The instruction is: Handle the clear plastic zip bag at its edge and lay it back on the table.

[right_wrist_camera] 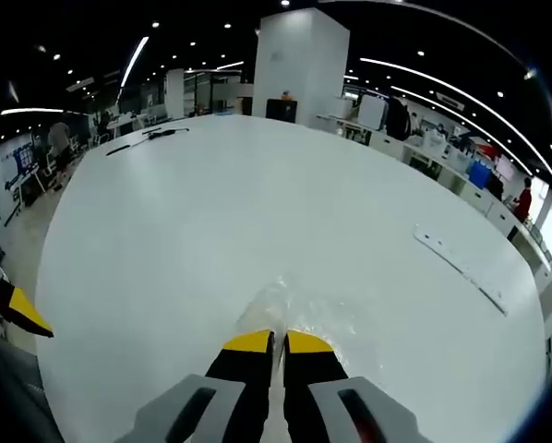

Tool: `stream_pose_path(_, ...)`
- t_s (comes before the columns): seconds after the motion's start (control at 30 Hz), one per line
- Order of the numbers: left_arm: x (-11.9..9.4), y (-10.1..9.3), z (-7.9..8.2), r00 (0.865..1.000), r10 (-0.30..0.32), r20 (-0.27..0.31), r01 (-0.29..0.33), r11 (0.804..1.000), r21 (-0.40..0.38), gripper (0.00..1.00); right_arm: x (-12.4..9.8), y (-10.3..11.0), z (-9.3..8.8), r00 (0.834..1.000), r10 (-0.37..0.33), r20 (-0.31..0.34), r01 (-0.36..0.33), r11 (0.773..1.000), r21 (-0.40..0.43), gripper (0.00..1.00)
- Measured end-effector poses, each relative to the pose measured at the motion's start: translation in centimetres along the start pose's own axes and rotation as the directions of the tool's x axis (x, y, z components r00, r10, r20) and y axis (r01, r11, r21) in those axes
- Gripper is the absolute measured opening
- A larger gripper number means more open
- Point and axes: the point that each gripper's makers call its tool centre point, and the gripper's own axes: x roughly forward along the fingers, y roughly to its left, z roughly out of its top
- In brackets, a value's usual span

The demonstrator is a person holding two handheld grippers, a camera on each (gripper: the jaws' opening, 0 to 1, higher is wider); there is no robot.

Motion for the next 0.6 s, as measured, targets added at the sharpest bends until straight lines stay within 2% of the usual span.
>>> stream_pose_path(0.13, 0.0, -0.1, 0.1, 1.000, -0.002, 0.001, 0.002, 1.000, 0.008, 0.52, -0.4, -0.2, 0.4, 1.000, -0.002, 0.009, 0.002, 1.000, -0.010, 0.00)
stream_pose_path(0.27, -0.1, -0.2, 0.1, 1.000, -0.002, 0.004, 0.002, 1.000, 0.010, 0.52, -0.3, -0.2, 0.6, 1.000, 0.006, 0.014, -0.005, 0.998, -0.059, 0.00)
stream_pose_path(0.6, -0.1, -0.2, 0.3, 1.000, 0.001, 0.010, -0.001, 1.000, 0.011, 0.51, -1.4, -0.1, 0.9, 1.000, 0.007, 0.027, -0.004, 0.996, -0.091, 0.00)
